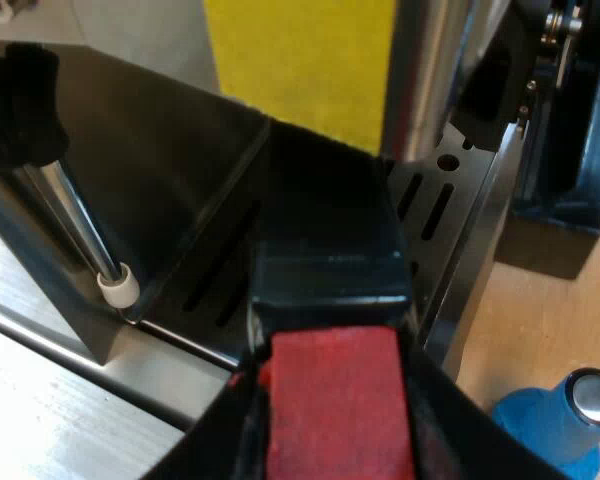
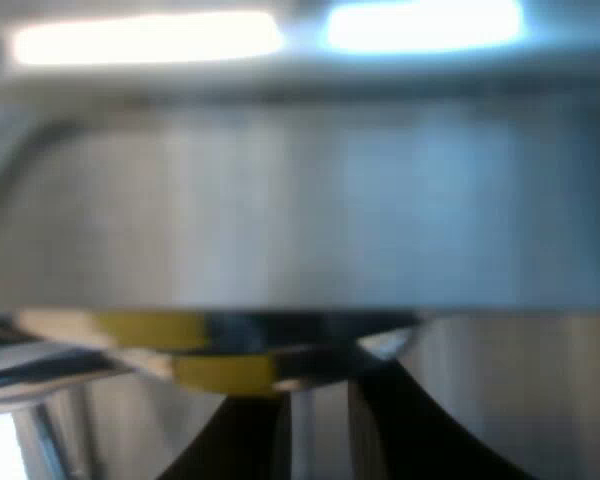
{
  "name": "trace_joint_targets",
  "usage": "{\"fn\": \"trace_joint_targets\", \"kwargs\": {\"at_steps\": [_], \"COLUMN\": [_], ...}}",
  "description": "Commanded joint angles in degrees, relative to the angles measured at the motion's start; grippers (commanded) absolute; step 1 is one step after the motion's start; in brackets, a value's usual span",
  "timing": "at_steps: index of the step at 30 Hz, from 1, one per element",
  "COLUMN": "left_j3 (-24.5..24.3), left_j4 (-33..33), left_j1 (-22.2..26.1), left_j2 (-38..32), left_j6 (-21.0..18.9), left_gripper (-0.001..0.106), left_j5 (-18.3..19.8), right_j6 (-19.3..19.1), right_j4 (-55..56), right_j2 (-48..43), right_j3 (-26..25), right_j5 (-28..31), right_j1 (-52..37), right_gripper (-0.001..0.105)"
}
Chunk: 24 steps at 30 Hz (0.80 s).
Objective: Put the handle in the coffee machine
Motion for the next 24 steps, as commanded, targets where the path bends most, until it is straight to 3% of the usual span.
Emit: {"fn": "trace_joint_targets", "kwargs": {"at_steps": [1,9,24], "left_j3": [-1.2,-1.2,-1.2], "left_j4": [-0.8,-0.1,-0.1], "left_j1": [0.2,0.2,0.2], "left_j2": [-1.9,-1.9,-1.9], "left_j6": [-0.1,-0.1,-0.1], "left_gripper": [0.000,0.000,0.000], "left_j5": [8.1,8.2,7.0], "right_j6": [-0.6,-0.7,-0.7], "right_j4": [-0.8,-4.9,-9.8], "right_j2": [-0.4,-0.4,-0.4], "right_j3": [-0.5,-0.5,-0.8], "right_j5": [-3.9,-4.3,-3.8], "right_j1": [-0.8,-1.8,-1.8], "right_gripper": [0.017,0.029,0.030]}}
